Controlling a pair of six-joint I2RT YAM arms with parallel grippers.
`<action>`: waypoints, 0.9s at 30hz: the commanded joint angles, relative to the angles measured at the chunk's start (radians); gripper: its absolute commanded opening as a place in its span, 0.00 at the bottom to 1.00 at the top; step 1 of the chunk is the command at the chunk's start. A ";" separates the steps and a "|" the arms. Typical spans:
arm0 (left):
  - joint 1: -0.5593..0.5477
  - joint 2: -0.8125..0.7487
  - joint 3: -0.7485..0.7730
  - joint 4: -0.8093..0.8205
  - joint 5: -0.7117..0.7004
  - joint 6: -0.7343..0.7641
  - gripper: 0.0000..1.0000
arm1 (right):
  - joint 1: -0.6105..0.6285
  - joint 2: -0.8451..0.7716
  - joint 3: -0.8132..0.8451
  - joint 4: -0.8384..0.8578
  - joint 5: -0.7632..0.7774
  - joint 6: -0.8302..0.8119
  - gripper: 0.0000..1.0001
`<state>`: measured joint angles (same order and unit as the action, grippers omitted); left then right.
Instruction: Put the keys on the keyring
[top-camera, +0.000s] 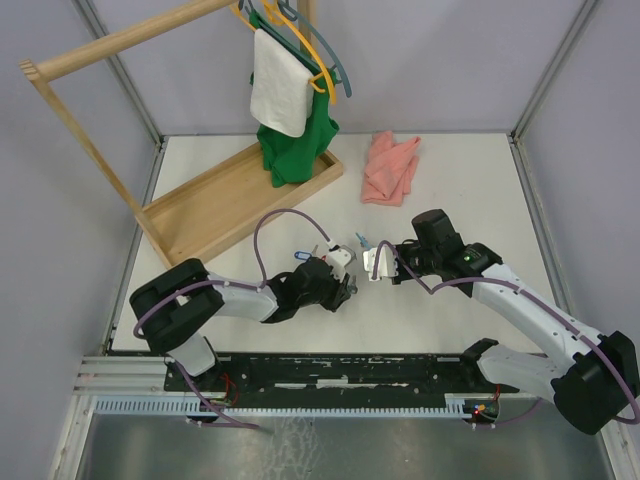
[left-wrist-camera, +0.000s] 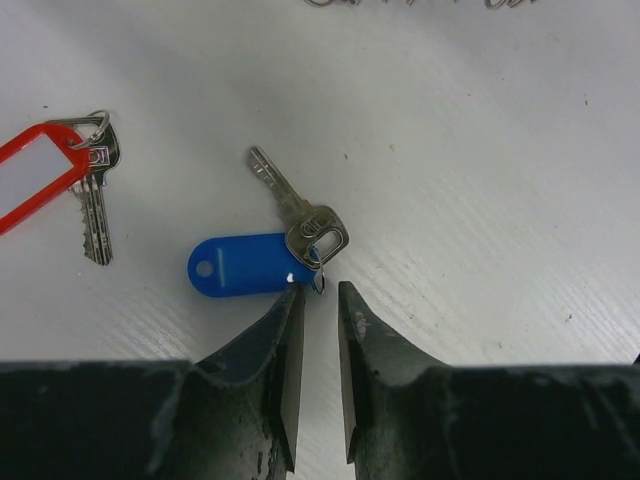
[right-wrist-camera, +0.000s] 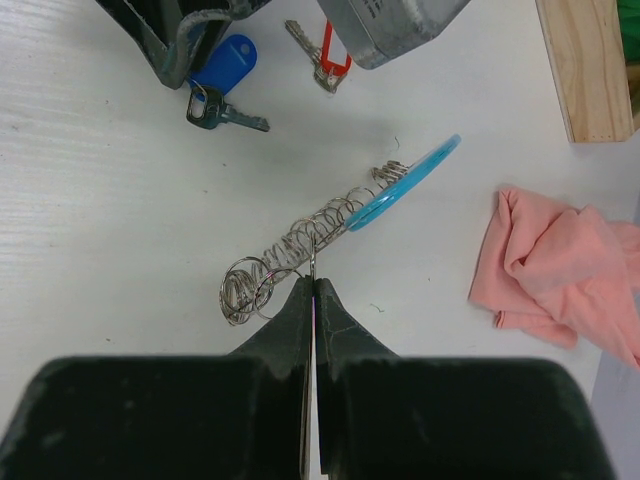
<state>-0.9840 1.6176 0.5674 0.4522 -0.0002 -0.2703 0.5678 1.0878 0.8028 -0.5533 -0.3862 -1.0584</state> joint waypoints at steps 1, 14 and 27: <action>-0.004 0.007 0.032 0.053 -0.023 0.017 0.25 | 0.005 0.000 0.005 0.039 0.004 0.015 0.01; -0.004 -0.078 0.052 -0.089 -0.048 0.047 0.03 | 0.005 0.000 0.009 0.032 0.001 0.022 0.01; -0.003 -0.102 0.309 -0.826 -0.083 0.032 0.03 | 0.005 -0.009 0.010 0.017 -0.003 0.026 0.01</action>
<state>-0.9840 1.4990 0.7773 -0.1108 -0.0528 -0.2680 0.5678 1.0950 0.8028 -0.5552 -0.3824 -1.0443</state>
